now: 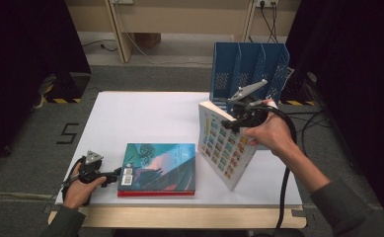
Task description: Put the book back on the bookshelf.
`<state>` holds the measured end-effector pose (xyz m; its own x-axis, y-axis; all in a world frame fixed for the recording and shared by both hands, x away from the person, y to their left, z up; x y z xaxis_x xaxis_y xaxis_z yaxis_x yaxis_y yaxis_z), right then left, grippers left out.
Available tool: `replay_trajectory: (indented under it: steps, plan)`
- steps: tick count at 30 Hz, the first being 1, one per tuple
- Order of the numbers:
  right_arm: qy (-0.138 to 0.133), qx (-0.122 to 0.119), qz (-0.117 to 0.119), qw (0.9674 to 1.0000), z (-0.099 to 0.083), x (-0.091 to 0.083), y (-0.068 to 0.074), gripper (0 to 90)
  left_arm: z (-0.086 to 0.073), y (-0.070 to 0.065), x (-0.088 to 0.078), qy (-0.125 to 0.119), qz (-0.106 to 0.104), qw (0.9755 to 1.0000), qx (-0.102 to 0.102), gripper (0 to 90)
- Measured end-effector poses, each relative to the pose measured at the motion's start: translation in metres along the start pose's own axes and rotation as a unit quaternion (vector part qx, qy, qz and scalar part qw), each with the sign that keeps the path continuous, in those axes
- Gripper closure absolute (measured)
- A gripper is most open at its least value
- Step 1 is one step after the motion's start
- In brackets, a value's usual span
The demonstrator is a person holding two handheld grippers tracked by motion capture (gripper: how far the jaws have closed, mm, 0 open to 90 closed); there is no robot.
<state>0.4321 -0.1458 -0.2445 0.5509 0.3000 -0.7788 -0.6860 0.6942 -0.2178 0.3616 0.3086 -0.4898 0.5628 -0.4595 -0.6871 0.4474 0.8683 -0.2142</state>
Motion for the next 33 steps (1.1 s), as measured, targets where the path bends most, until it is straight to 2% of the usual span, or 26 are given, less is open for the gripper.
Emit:
replay_trajectory:
  steps: [3,9,10,13,14,17,22,29,33]
  plan:
    - [0.001,0.004,0.012,0.9999,0.000,0.000,0.000,72.7,0.000,0.000,0.000,0.001,0.000,1.0000,0.000,12.6]
    - [0.010,0.019,0.014,0.9997,-0.002,0.000,-0.004,70.3,0.000,0.000,0.000,0.002,0.000,1.0000,-0.001,12.5]
    - [0.013,0.033,0.016,0.9992,-0.001,0.001,-0.005,69.4,0.000,0.000,0.000,0.002,0.000,1.0000,0.001,12.5]
    - [0.020,0.029,0.014,0.9993,-0.001,0.002,-0.006,67.9,0.000,0.000,0.000,0.002,0.000,1.0000,0.000,12.4]
    - [0.036,0.039,0.017,0.9984,0.000,0.005,-0.005,64.9,0.000,0.000,0.000,0.002,0.000,1.0000,0.000,12.4]
    - [0.051,0.029,0.009,0.9982,0.001,0.009,-0.003,64.0,0.000,0.000,0.000,0.002,0.000,1.0000,0.000,12.4]
    - [0.063,0.027,0.009,0.9976,0.004,0.015,-0.002,63.5,0.000,0.000,0.000,0.002,0.000,1.0000,0.001,12.4]
    - [0.069,0.022,0.009,0.9973,0.005,0.018,-0.002,63.6,0.000,0.000,0.000,0.002,-0.001,1.0000,0.001,12.4]
    - [0.072,0.012,0.006,0.9973,0.004,0.018,-0.003,67.5,0.000,0.000,0.000,0.002,-0.001,1.0000,0.001,12.3]
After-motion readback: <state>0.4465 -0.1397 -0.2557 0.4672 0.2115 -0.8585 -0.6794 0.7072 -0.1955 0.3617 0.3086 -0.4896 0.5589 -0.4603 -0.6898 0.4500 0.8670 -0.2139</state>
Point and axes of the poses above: each handheld gripper's, and its own axes: x roughly forward along the jaws, z roughly out of its top, y roughly to its left, the point moved 1 cm from there along x, roughly forward along the jaws, and after that the axes turned 12 degrees about -z, right-handed, at the moved point
